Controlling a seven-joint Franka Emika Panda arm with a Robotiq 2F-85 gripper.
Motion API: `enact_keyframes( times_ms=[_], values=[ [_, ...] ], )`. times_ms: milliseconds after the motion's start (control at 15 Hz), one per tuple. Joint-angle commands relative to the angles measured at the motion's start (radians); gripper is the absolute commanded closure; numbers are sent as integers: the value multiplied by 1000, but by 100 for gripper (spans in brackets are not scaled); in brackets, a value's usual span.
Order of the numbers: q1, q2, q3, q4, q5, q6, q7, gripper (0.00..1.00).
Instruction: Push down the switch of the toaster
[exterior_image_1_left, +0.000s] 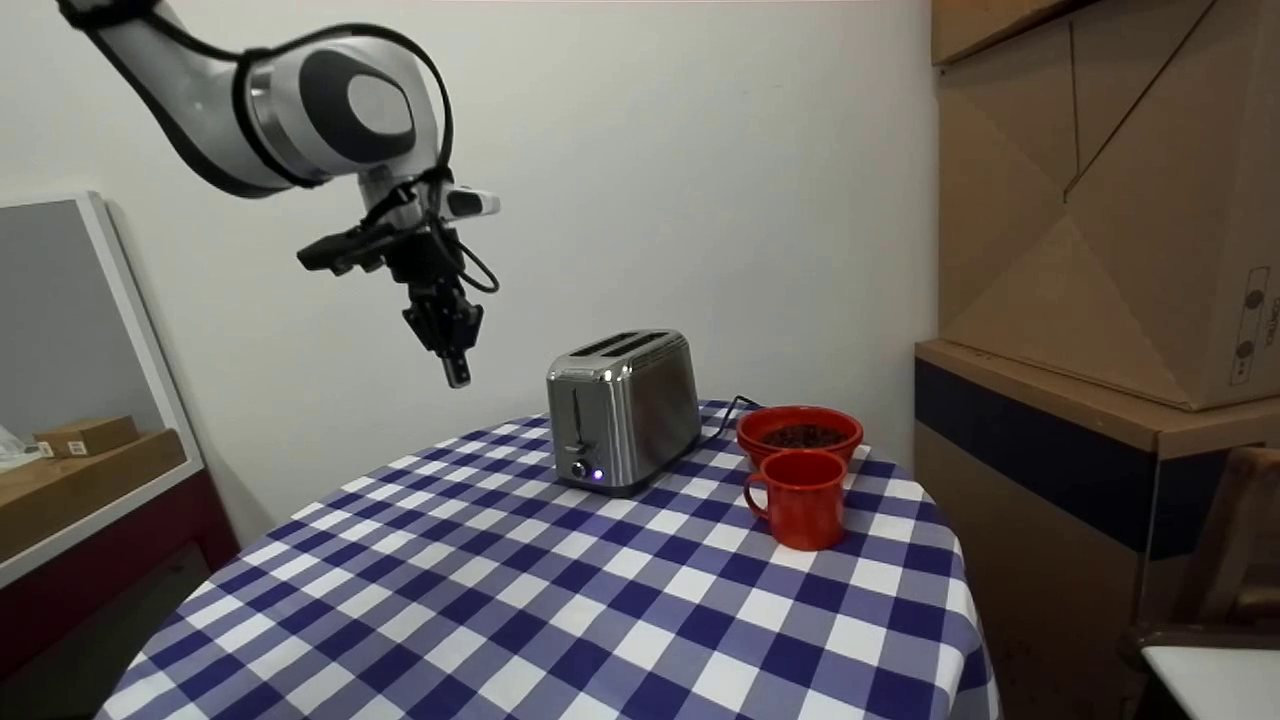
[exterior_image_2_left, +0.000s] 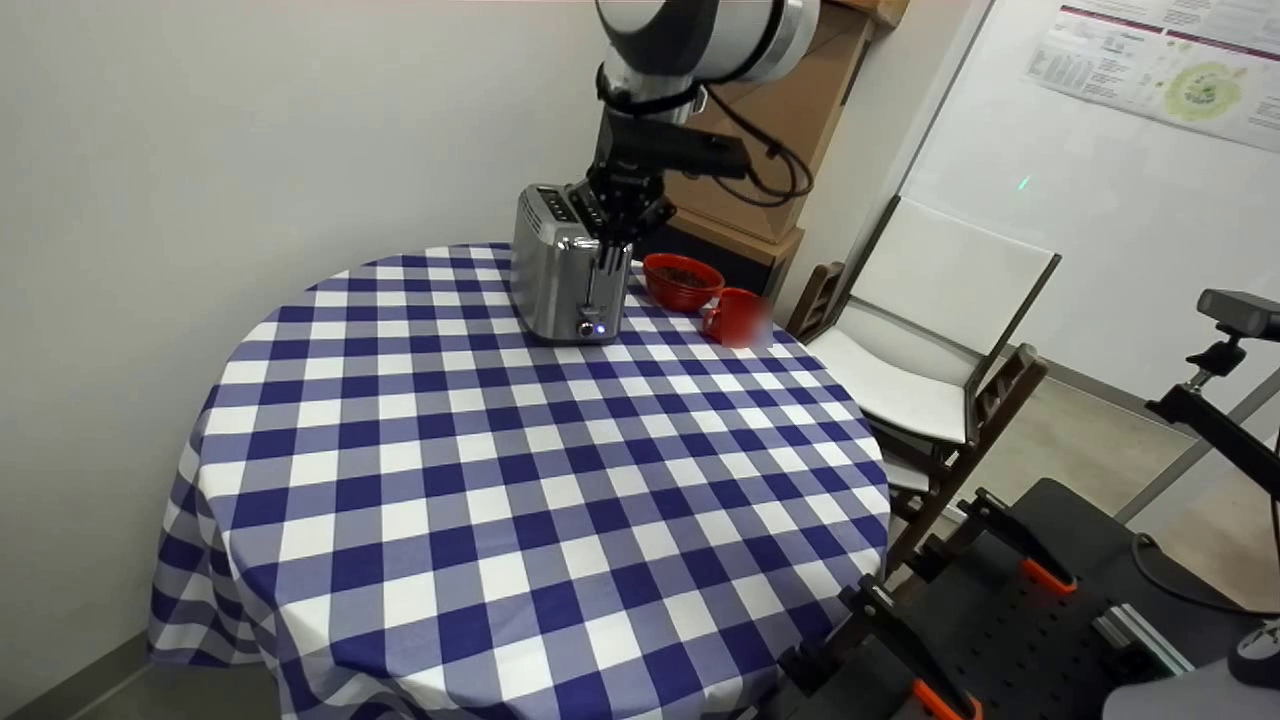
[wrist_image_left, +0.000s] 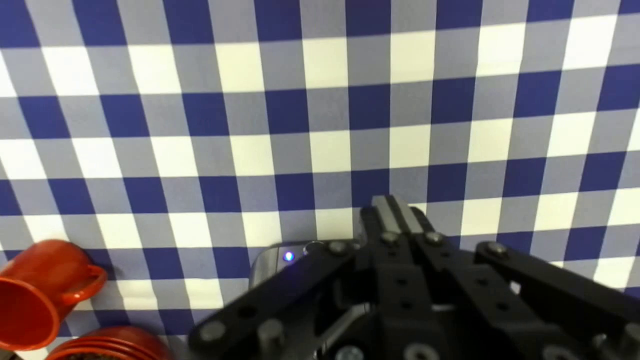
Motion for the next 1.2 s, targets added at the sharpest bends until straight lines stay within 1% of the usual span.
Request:
enact_keyframes(
  times_ms=[0,67,200,267,533,667,733,800,933,1067,1133],
  values=[
    [9,-214,-21,-131,-42,-185,34,74],
    [3,-258,-20,-146,-56,-234,45,73],
    [-16,-339,-10,-177,-75,-309,41,60],
    [-27,-370,-2,-189,-78,-336,33,51],
    [-48,-484,30,-253,-108,-362,17,24],
    [-57,-528,47,-282,-111,-351,8,9],
    [-60,-554,57,-301,-101,-336,-24,3],
    [-62,-574,65,-314,-96,-330,-46,0],
    [-65,-612,81,-338,-81,-321,-84,0],
    [-62,-650,93,-364,-58,-313,-166,0],
    [-73,-589,99,-310,-83,-341,-93,0]
  ],
)
